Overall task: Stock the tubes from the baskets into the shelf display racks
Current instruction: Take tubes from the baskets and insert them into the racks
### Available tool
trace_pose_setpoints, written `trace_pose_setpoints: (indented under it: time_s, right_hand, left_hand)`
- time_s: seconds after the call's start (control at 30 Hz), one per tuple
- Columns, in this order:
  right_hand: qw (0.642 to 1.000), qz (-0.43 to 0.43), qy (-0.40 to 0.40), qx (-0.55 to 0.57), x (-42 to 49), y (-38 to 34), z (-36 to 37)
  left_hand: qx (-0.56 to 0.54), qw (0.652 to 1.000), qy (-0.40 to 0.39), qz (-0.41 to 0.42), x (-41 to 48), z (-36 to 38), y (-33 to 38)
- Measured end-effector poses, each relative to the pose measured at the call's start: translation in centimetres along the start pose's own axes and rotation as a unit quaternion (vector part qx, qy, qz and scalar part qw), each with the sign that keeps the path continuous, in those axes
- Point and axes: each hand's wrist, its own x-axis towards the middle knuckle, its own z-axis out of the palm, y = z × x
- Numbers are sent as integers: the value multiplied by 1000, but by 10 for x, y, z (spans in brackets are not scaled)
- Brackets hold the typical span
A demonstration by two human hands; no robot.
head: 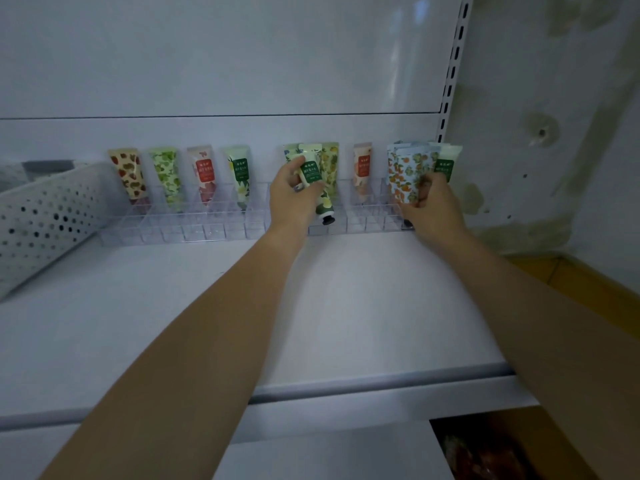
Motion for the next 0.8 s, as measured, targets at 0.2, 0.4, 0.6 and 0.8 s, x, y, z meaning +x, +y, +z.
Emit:
trace_pose_setpoints:
  time_s: [0.2,0.4,0.6,0.8]
  right_hand:
    - [994,-18,84,-74,-5,-11,0]
    - [959,-195,94,-183,-14,-27,-2]
    - [927,-237,-155,-247,-27,-24,25]
    - [924,-225,-168,-260,-27,-24,27]
  left_hand:
    - [-28,996,79,43,2,-8,13]
    - [-36,991,116,64,27,-23,19]
    - [-42,993,94,67,42,-20,19]
    - [-75,993,57,65,48,-20,19]
